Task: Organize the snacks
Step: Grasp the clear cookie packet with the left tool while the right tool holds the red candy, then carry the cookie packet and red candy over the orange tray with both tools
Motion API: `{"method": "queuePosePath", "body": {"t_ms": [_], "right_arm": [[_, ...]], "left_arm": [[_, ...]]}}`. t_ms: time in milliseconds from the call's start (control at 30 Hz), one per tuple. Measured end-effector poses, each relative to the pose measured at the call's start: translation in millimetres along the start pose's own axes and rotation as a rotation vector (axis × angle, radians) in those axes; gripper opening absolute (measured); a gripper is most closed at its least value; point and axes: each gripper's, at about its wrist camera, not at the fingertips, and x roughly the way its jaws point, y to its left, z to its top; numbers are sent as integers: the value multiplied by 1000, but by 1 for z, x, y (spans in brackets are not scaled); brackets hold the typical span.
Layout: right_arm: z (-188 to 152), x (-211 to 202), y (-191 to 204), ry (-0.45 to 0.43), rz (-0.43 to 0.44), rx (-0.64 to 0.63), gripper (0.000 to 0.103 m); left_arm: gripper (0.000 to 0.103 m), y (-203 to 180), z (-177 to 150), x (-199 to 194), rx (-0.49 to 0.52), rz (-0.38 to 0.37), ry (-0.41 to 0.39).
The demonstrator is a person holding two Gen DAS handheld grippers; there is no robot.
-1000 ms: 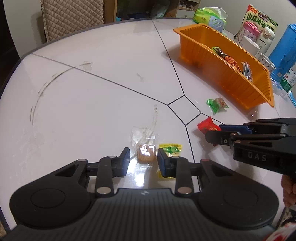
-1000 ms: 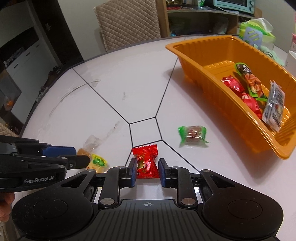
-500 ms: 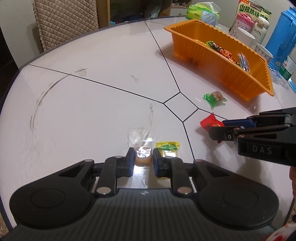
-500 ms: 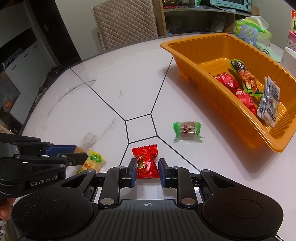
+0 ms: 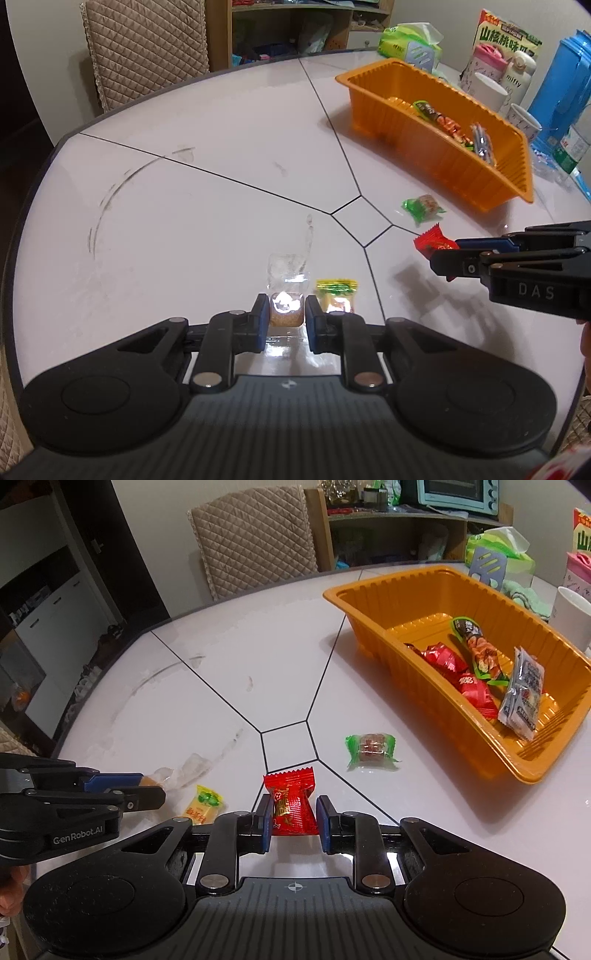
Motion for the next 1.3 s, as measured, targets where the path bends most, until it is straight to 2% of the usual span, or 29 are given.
{"method": "queuePosePath", "body": {"t_ms": [367, 733, 1000, 1300], "right_arm": [[-18, -43, -5, -23, 7, 46, 25], [-46, -92, -35, -45, -44, 120, 25], [-47, -121, -77, -100, -94, 183, 25], [-23, -137, -127, -158, -120, 201, 25]], "left_arm": [[18, -23, -7, -35, 4, -67, -19], [18, -76, -2, -49, 74, -169, -39], [18, -115, 20, -48, 130, -212, -64], [18, -153, 65, -32, 165, -224, -105]]}}
